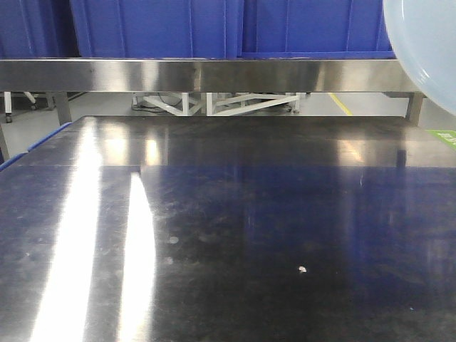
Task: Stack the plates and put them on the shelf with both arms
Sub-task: 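Lift the stacked plates up and hold them beside the robot, then drive the base to the blue bin shelf while holding the plates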
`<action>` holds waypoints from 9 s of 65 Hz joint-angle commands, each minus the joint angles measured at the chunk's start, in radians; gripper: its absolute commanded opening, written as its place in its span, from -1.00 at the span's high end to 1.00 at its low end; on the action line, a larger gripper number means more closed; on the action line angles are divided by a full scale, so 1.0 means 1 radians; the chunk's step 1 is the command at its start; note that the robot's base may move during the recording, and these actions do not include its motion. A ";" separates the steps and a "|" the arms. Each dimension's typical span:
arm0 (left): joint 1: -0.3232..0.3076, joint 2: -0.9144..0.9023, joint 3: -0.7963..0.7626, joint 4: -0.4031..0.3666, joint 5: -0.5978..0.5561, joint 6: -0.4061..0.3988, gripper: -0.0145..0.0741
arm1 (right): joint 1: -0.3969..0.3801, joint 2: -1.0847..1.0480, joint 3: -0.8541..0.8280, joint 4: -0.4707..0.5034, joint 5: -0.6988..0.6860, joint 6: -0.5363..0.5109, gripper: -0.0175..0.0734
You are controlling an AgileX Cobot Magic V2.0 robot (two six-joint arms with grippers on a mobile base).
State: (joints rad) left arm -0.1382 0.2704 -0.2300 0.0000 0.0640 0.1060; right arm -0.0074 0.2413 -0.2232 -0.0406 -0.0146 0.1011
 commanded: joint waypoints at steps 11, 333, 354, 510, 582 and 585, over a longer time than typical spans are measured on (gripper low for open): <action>0.001 0.004 -0.030 -0.008 -0.082 -0.006 0.49 | -0.003 0.004 -0.032 -0.006 -0.102 -0.003 0.49; 0.001 0.004 -0.030 -0.008 -0.082 -0.006 0.49 | -0.003 0.004 -0.032 -0.006 -0.102 -0.003 0.49; 0.001 0.004 -0.030 -0.008 -0.082 -0.006 0.49 | -0.003 0.004 -0.032 -0.006 -0.102 -0.003 0.49; 0.001 0.004 -0.030 -0.008 -0.082 -0.006 0.49 | -0.003 0.004 -0.032 -0.006 -0.102 -0.003 0.49; 0.001 0.004 -0.030 -0.008 -0.082 -0.006 0.49 | -0.003 0.004 -0.032 -0.006 -0.102 -0.003 0.49; 0.001 0.004 -0.030 -0.008 -0.082 -0.006 0.49 | -0.003 0.004 -0.032 -0.006 -0.102 -0.003 0.49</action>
State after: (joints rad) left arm -0.1382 0.2704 -0.2300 0.0000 0.0640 0.1060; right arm -0.0089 0.2391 -0.2217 -0.0426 -0.0123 0.1011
